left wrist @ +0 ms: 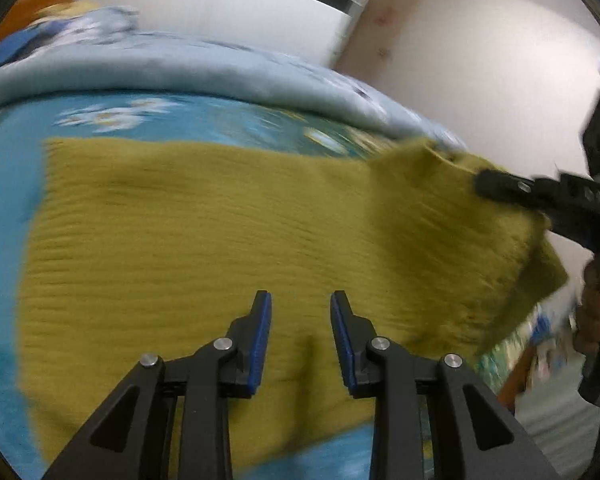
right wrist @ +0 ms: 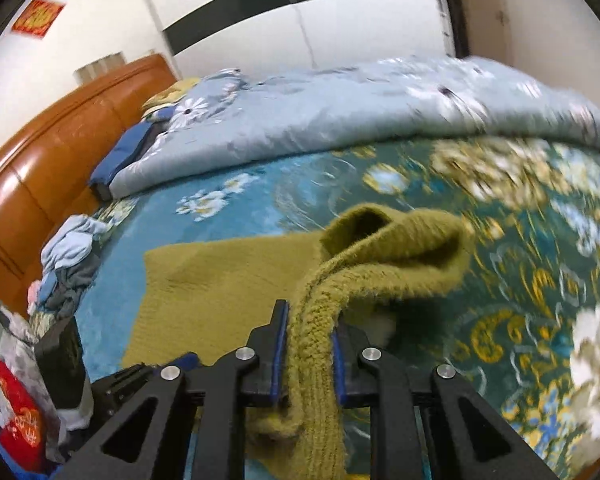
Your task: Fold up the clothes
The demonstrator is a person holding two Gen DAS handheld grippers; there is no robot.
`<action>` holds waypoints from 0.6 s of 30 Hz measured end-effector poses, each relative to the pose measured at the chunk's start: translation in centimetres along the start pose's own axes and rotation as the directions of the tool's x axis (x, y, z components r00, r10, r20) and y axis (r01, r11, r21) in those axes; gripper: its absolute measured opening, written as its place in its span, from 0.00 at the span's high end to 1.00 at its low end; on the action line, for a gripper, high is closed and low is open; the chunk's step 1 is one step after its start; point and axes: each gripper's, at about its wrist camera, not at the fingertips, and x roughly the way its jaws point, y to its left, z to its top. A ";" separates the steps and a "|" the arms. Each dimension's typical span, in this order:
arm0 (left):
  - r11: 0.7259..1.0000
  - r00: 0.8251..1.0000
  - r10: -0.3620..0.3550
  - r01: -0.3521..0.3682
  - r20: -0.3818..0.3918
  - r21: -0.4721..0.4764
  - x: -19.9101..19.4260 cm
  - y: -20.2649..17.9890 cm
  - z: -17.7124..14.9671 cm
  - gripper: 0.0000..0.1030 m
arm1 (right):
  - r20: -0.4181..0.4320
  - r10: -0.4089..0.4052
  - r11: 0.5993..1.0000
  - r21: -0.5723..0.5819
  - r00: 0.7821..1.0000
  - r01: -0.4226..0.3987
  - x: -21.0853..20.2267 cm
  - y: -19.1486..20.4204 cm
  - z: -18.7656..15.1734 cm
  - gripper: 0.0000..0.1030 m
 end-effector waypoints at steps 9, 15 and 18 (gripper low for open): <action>0.967 0.990 0.038 -0.002 0.135 -0.255 -5.4 10.0 0.9 0.70 | -0.016 0.073 0.964 -0.254 0.997 -0.075 2.1 13.3 3.1 0.81; 0.929 0.986 0.075 -0.015 0.148 -0.369 -6.9 15.0 -0.2 0.70 | -0.152 0.099 0.893 -0.423 0.983 -0.156 7.9 22.0 -1.1 0.82; 0.913 0.987 0.081 -0.016 0.141 -0.409 -7.3 17.0 -0.8 0.70 | -0.245 0.059 0.873 -0.457 0.968 -0.168 12.1 23.6 -4.2 0.82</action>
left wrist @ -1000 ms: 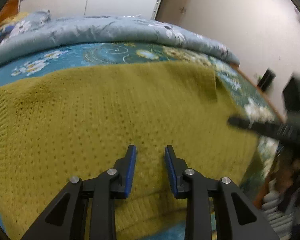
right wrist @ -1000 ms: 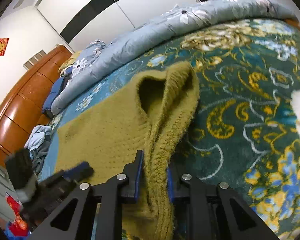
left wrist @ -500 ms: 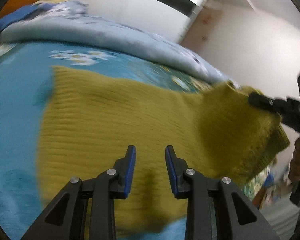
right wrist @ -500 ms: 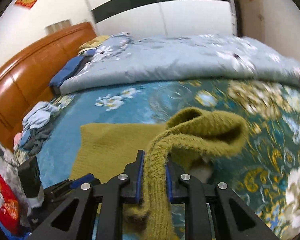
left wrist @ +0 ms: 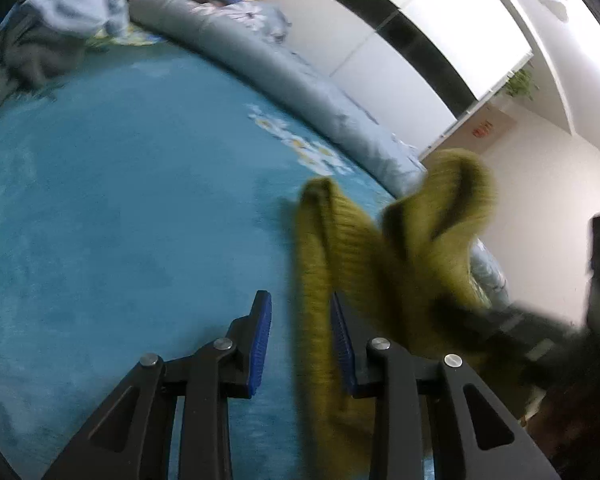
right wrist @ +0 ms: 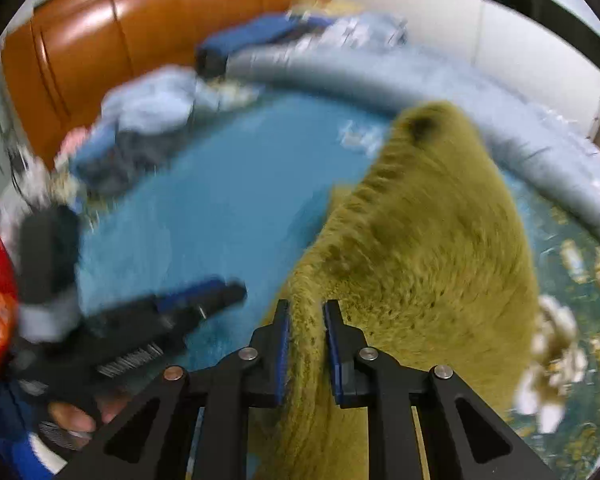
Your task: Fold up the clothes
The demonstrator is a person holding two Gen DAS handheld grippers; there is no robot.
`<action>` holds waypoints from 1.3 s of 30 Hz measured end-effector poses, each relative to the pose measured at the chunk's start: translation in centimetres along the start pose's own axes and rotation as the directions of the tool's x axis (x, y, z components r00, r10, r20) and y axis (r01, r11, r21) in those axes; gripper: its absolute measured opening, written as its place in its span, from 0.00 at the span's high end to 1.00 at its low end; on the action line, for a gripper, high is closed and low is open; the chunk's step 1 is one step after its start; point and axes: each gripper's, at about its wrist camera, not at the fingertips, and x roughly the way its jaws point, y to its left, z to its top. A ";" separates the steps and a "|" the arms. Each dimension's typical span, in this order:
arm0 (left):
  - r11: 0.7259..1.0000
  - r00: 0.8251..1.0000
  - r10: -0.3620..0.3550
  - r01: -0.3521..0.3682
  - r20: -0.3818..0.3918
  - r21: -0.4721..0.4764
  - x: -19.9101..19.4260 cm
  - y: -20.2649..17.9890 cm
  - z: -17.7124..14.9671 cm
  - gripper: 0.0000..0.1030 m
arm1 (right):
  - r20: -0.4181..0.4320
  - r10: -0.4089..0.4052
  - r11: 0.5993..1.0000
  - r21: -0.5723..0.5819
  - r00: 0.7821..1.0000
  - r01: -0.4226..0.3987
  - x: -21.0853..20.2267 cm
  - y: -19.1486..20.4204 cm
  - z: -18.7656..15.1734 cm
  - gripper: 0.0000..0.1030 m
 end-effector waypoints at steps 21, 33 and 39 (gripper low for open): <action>0.966 0.969 -0.199 0.218 -0.144 0.135 4.2 -5.3 2.5 0.51 | 0.096 0.071 0.994 0.081 0.993 -0.079 -5.4 -3.8 -5.9 0.59; 0.972 0.963 -0.156 0.189 -0.218 0.137 7.1 -5.9 2.2 0.66 | 0.154 0.004 0.930 0.364 0.988 -0.060 -9.3 -12.2 -10.7 0.59; 0.982 0.978 -0.144 0.160 -0.150 0.101 4.9 -4.9 2.0 0.89 | 0.159 0.004 0.914 0.399 0.987 -0.068 -9.3 -13.0 -11.9 0.59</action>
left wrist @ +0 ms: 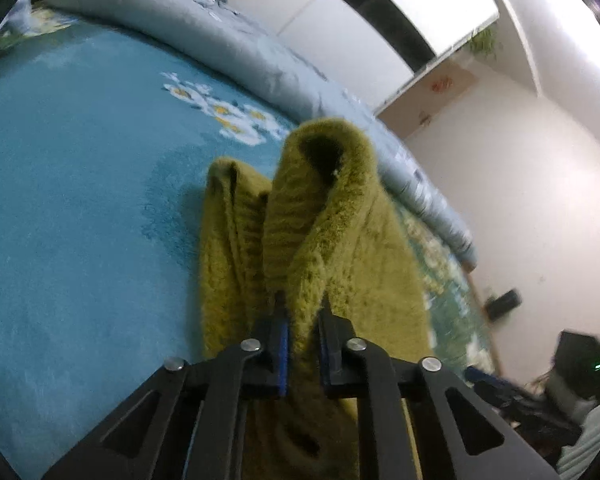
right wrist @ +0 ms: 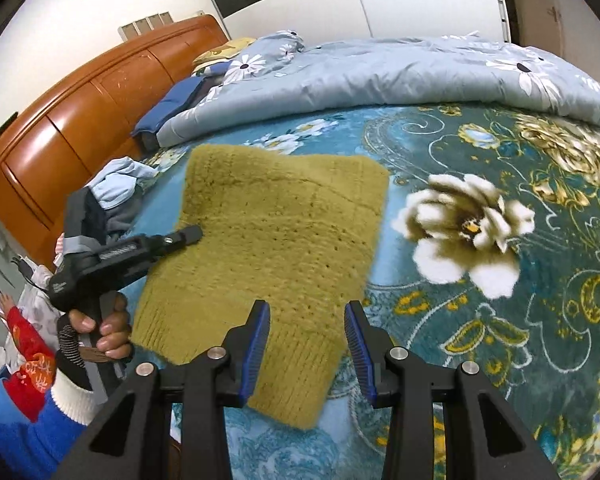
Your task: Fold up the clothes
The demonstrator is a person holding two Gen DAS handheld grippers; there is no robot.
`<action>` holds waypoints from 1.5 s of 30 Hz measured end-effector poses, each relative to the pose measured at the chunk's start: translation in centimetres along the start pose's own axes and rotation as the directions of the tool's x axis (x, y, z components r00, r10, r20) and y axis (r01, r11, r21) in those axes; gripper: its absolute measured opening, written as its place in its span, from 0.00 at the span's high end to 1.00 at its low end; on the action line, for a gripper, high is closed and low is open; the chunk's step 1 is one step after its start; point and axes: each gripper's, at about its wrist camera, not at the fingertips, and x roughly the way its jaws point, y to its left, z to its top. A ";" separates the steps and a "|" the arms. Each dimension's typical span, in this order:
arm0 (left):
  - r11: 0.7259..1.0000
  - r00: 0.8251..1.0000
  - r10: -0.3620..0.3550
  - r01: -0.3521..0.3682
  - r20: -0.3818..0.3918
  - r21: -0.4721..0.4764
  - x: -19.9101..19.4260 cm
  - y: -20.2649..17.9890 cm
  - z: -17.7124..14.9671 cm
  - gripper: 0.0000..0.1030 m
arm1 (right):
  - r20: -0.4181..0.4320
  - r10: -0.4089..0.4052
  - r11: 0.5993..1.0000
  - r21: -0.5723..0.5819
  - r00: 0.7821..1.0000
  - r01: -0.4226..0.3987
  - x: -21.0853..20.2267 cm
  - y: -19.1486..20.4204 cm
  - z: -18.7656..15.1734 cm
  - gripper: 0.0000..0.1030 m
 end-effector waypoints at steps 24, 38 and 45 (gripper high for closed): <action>0.959 0.978 0.208 -0.210 0.028 0.189 3.3 -1.8 7.2 0.65 | -0.027 0.001 1.000 -0.031 1.000 -0.002 9.4 1.0 8.0 0.59; 0.973 0.991 0.137 -0.136 0.006 0.186 2.8 -0.5 6.6 0.49 | 0.006 -0.007 0.999 -0.047 1.000 0.007 8.5 1.3 7.7 0.59; 0.962 0.988 0.149 -0.137 -0.033 0.236 3.2 -1.0 7.4 0.36 | 0.003 -0.018 0.997 0.081 1.000 0.018 5.1 -0.8 1.8 0.37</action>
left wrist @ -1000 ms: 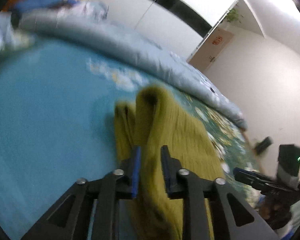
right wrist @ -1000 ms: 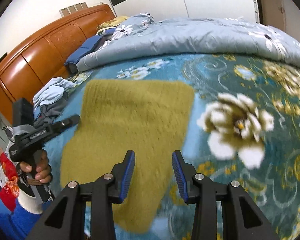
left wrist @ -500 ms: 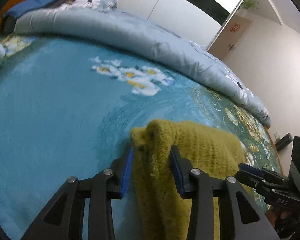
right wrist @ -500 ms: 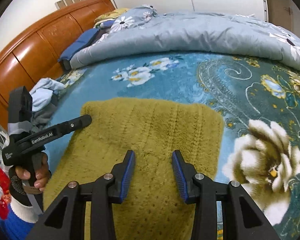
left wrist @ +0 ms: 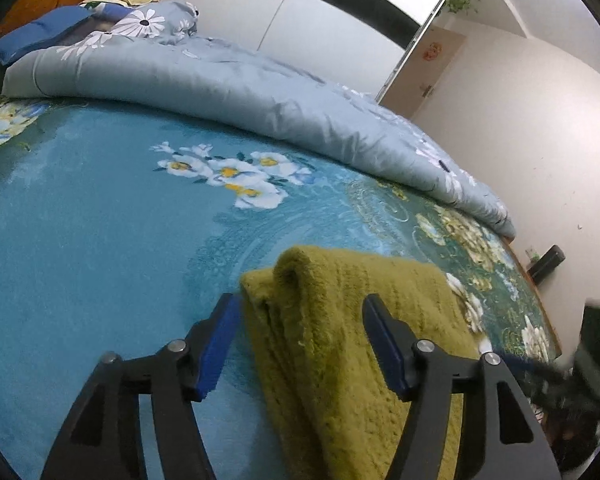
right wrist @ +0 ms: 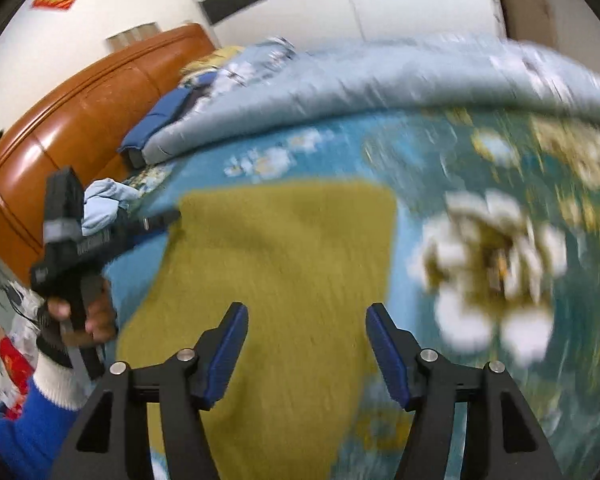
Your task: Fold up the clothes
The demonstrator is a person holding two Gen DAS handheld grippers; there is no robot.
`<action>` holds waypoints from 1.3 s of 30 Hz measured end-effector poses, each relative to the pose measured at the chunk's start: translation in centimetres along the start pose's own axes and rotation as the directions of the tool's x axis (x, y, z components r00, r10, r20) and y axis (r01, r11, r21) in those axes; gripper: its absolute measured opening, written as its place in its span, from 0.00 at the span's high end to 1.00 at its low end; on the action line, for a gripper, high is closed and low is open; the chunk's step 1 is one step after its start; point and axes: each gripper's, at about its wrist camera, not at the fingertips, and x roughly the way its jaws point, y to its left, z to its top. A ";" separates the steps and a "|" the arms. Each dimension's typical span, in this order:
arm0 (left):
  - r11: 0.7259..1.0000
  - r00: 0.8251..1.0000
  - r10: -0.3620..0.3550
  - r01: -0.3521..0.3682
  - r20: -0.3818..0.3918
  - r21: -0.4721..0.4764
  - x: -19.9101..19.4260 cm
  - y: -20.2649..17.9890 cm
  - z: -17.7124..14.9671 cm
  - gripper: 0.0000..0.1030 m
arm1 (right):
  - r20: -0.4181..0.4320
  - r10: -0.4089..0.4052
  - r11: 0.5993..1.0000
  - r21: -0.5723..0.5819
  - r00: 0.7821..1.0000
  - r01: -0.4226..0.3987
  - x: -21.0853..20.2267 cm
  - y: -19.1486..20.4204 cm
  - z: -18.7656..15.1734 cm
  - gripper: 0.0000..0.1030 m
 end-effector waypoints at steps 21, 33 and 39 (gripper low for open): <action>0.970 0.971 -0.208 0.190 -0.117 -0.153 5.6 3.9 0.8 0.34 | 0.050 0.178 0.939 0.291 0.983 -0.185 0.7 -1.4 -7.0 0.38; 0.980 0.986 -0.162 0.154 -0.050 -0.124 1.4 0.7 -0.5 0.72 | -0.006 0.244 0.941 0.243 0.970 -0.235 -1.4 -3.6 -0.4 0.68; 0.982 0.985 -0.165 0.159 -0.055 -0.099 0.7 -1.4 -3.4 0.72 | -0.132 0.195 0.975 0.132 0.972 -0.177 -1.0 -7.9 5.7 0.68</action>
